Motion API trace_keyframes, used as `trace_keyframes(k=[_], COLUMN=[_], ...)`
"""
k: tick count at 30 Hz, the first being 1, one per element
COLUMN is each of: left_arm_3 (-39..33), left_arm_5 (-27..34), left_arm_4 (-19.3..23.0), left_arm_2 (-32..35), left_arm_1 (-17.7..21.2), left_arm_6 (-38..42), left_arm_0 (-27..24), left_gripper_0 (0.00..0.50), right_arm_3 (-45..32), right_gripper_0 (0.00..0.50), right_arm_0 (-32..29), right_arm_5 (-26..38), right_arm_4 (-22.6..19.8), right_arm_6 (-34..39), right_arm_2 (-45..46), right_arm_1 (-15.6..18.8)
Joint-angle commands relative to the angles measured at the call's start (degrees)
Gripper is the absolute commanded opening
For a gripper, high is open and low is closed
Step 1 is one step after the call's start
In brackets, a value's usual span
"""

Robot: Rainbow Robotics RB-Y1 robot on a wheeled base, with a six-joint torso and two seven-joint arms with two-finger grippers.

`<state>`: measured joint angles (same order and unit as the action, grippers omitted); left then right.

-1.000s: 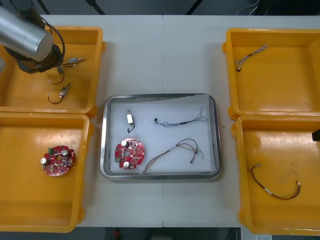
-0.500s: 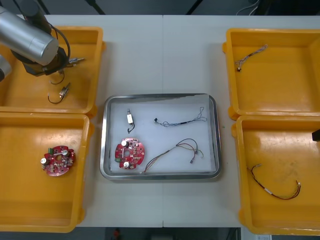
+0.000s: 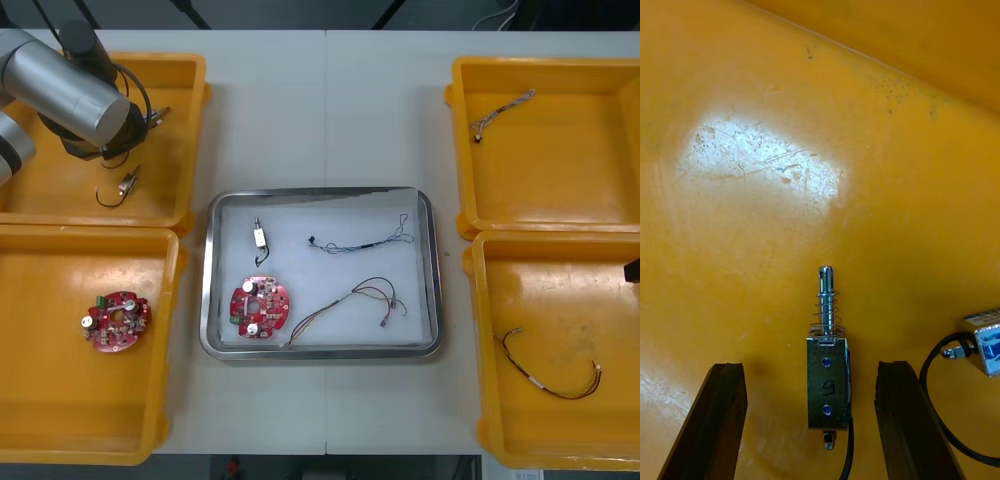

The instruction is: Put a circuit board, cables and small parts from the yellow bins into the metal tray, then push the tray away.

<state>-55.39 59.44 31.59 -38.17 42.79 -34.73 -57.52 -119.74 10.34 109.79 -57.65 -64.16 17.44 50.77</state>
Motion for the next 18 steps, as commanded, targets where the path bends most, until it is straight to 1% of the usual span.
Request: trace_keyframes(k=[1, 2, 4, 5, 6, 7, 9, 12, 14, 18], left_arm_3=[-0.59, -0.59, -0.59, -0.59, -0.59, -0.59, -0.59, -0.59, -0.59, -0.59], left_arm_5=[-1.08, -1.26, -1.43, -1.43, -1.43, -1.52, -1.52, -2.40, -2.84, -2.84], left_arm_4=[-0.83, -0.83, -0.74, -0.83, -0.83, -0.83, -0.83, -1.18, -1.36, -1.80], left_arm_2=[-0.95, -0.95, -1.03, -1.03, -1.03, -1.03, -1.03, -1.03, -1.12, -1.74], left_arm_1=[-0.69, -0.69, -0.69, -0.69, -0.51, -0.69, -0.69, -0.69, -0.69, -0.51], left_arm_6=[3.36, 3.27, 3.27, 3.18, 3.18, 3.09, 3.18, 3.09, 3.09, 3.09], left_arm_0=[0.75, 0.75, 0.75, 0.75, 0.75, 0.75, 0.92, 1.36, 1.63, 1.71], left_gripper_0=[0.500, 0.500, 0.442, 0.371, 0.280, 0.234, 0.090, 0.026, 0.002, 0.000], right_arm_3=[-1.55, -1.55, -1.55, -1.55, -1.55, -1.55, -1.55, -1.55, -1.55, -1.55], right_gripper_0=[0.500, 0.500, 0.500, 0.500, 0.500, 0.500, 0.500, 0.500, 0.500, 0.500], right_arm_0=[-0.58, -0.58, -0.58, -0.58, -0.58, -0.58, -0.58, -0.58, -0.58, -0.58], right_arm_5=[0.21, 0.21, 0.21, 0.21, 0.21, 0.21, 0.21, 0.21, 0.21, 0.21], right_arm_4=[-0.18, -0.18, -0.18, -0.18, -0.18, -0.18, -0.18, -0.18, -0.18, -0.18], right_arm_6=[0.79, 0.79, 0.79, 0.79, 0.79, 0.79, 0.79, 0.79, 0.79, 0.79], right_arm_2=[1.63, 1.63, 1.63, 1.63, 1.63, 1.63, 1.63, 1.63, 1.63, 1.63], right_arm_1=[1.61, 1.61, 1.61, 1.61, 1.61, 1.61, 1.61, 1.61, 1.61, 1.61])
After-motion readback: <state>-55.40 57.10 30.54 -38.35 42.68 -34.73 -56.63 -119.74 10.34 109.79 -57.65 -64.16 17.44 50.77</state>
